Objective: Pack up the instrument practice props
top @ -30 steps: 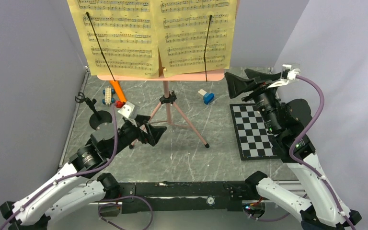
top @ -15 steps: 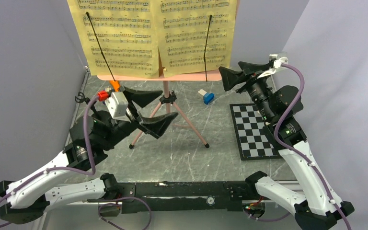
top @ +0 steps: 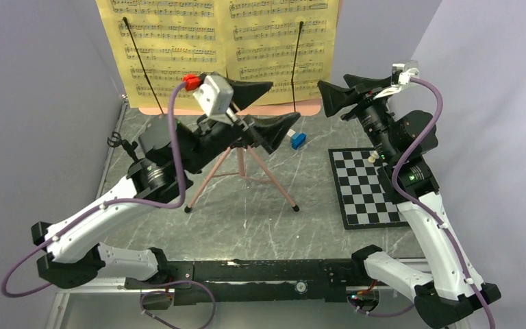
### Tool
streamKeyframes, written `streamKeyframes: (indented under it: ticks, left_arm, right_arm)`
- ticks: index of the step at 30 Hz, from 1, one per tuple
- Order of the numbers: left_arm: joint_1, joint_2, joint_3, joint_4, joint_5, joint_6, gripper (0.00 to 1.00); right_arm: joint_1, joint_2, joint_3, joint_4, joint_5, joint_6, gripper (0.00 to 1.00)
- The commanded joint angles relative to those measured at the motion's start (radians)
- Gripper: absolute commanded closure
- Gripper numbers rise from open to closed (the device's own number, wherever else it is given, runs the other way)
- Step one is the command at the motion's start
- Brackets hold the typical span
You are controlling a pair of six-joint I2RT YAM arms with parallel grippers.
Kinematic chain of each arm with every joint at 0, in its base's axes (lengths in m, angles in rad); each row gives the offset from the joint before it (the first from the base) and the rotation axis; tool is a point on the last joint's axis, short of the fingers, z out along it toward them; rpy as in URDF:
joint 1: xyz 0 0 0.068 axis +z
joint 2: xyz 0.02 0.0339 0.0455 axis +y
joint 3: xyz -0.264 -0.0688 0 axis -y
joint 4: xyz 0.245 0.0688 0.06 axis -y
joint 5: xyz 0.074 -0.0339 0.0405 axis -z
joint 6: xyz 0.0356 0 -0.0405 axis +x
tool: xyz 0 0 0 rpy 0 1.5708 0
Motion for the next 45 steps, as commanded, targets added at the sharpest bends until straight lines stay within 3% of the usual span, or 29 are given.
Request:
streamKeyframes:
  ticks: [1,12,19,27,45]
  left_arm:
    - [-0.005,0.082,0.15,-0.04,-0.058,0.017,0.08]
    - [0.049,0.227,0.339,-0.121,-0.095,-0.048,0.31]
    - [0.094,0.257,0.361,-0.148,-0.08,-0.087,0.46]
    - [0.104,0.303,0.418,-0.168,-0.039,-0.087,0.55]
    - [0.107,0.313,0.416,-0.154,-0.008,-0.08,1.0]
  right_arm:
    - [-0.012,0.01,0.038,0.064,-0.035,0.031,0.2]
    - [-0.016,0.024,0.051,0.064,-0.084,0.068,0.22]
    - [-0.017,0.026,0.059,0.056,-0.101,0.082,0.22]
    - [-0.017,0.033,0.074,0.041,-0.115,0.087,0.23]
    - [-0.017,0.032,0.071,0.036,-0.111,0.084,0.25]
